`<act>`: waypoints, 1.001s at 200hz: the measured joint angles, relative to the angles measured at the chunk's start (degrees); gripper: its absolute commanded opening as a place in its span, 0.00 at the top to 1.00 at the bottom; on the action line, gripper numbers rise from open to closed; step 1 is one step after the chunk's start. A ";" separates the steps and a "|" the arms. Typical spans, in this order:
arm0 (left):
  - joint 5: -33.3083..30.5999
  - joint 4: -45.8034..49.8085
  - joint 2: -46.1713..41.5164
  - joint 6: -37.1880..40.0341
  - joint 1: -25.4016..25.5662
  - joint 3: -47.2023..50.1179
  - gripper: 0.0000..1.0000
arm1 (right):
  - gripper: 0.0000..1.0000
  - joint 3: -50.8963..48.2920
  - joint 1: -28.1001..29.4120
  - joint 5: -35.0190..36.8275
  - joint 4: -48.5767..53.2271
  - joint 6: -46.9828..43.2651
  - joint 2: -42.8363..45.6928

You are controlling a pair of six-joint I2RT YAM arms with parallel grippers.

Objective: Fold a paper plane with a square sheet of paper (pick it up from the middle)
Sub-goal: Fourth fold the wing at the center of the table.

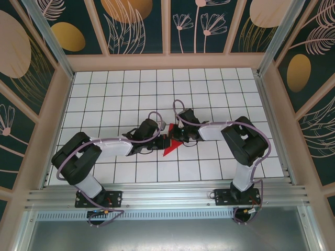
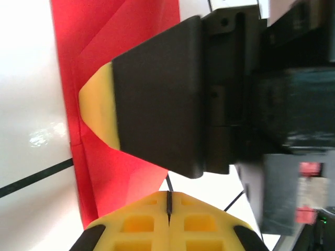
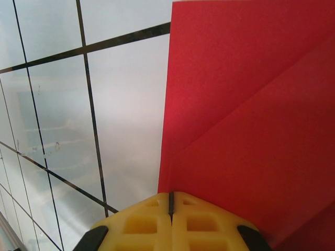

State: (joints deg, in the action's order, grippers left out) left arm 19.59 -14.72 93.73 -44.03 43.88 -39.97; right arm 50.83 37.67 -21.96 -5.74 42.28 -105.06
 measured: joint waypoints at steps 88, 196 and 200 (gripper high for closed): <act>-0.15 -4.24 4.31 -0.87 0.00 3.30 0.98 | 0.93 0.04 0.00 0.04 -0.04 0.00 0.00; -0.17 -8.87 4.33 -2.84 0.00 5.64 1.00 | 0.89 -4.70 -1.97 4.74 1.88 0.00 17.03; -0.15 -8.85 4.33 -2.89 0.00 5.64 1.00 | 0.89 -5.27 -2.01 4.68 1.60 0.04 17.40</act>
State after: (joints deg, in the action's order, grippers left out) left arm 19.44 -23.57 98.06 -46.92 43.88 -34.33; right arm 45.56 35.66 -17.28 -4.14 42.33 -87.66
